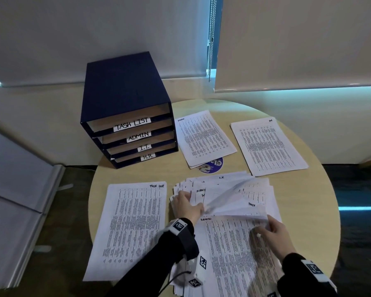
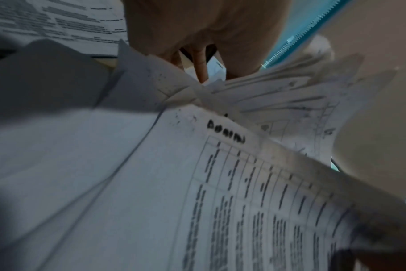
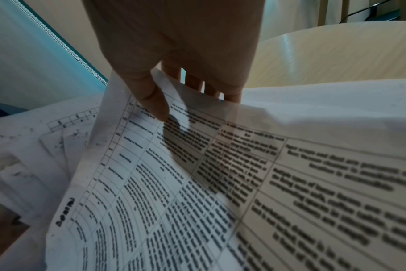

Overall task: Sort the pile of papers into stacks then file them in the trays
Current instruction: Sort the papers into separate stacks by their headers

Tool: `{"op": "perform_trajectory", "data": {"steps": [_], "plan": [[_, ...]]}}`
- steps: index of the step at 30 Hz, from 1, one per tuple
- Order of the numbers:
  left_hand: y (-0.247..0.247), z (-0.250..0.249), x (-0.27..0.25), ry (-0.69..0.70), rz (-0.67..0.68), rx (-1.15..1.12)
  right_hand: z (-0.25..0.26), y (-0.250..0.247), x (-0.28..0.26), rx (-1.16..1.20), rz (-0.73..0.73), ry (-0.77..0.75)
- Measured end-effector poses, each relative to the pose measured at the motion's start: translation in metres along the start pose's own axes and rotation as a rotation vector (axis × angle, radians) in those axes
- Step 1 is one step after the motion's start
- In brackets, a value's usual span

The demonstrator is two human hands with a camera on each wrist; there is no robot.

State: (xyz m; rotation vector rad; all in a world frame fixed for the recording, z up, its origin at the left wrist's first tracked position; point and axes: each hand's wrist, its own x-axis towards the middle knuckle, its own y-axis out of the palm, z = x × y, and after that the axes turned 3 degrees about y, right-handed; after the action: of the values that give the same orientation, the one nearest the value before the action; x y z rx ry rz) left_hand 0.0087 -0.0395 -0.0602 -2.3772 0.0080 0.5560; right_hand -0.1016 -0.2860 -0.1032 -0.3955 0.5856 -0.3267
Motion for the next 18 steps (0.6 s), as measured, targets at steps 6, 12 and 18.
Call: {"op": "perform_trajectory", "data": {"steps": [6,12,18], "plan": [[-0.002,0.000,-0.004,0.295,-0.129,0.212,-0.006,0.002,0.006,0.020,0.010,0.023],[-0.013,-0.003,0.000,0.427,-0.069,0.444,0.007,-0.001,-0.004,-0.018,-0.006,-0.008],[-0.017,-0.001,-0.004,0.490,-0.066,0.371,0.005,0.000,-0.006,0.000,-0.009,0.020]]}}
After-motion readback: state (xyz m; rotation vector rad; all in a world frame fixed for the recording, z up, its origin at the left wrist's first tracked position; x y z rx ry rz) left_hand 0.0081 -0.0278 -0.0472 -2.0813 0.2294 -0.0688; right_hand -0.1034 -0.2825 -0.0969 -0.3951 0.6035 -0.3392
